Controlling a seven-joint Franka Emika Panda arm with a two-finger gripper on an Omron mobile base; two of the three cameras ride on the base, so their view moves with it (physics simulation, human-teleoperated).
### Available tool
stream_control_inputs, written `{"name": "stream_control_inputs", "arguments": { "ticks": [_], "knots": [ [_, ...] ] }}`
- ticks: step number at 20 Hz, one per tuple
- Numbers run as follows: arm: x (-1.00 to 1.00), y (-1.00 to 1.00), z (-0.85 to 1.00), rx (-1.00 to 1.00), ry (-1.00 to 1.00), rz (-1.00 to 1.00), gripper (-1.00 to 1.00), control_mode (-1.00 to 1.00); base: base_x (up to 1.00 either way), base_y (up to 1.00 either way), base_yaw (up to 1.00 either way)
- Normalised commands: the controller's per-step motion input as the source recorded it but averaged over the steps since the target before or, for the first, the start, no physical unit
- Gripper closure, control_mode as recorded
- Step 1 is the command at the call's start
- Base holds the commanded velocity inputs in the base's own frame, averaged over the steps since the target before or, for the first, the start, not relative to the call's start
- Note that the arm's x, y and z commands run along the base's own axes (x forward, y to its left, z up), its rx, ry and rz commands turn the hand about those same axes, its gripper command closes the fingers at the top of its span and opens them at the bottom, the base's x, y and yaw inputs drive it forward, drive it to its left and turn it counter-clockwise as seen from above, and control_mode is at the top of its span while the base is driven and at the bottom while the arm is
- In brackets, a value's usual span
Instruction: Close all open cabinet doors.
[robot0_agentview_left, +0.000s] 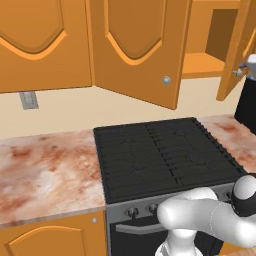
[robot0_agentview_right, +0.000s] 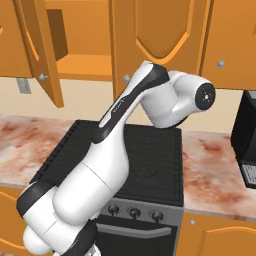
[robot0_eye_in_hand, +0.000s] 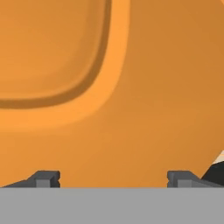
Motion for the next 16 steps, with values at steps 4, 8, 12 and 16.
{"name": "stream_control_inputs", "arguments": {
  "ticks": [4, 8, 12, 16],
  "knots": [
    [0.61, 0.50, -0.17, 0.00, 0.00, -0.06, -1.00, -1.00, 0.00, 0.00, 0.00],
    [0.73, 0.40, -0.13, 0.00, 0.00, -0.07, -1.00, -1.00, 0.00, 0.00, 0.00],
    [0.90, 0.47, -0.36, -0.01, 0.00, -0.09, -1.00, -1.00, 0.00, 0.00, 0.00],
    [0.95, 0.45, -0.32, 0.00, 0.00, -0.09, -1.00, -1.00, 0.00, 0.00, 0.00]
  ]
}}
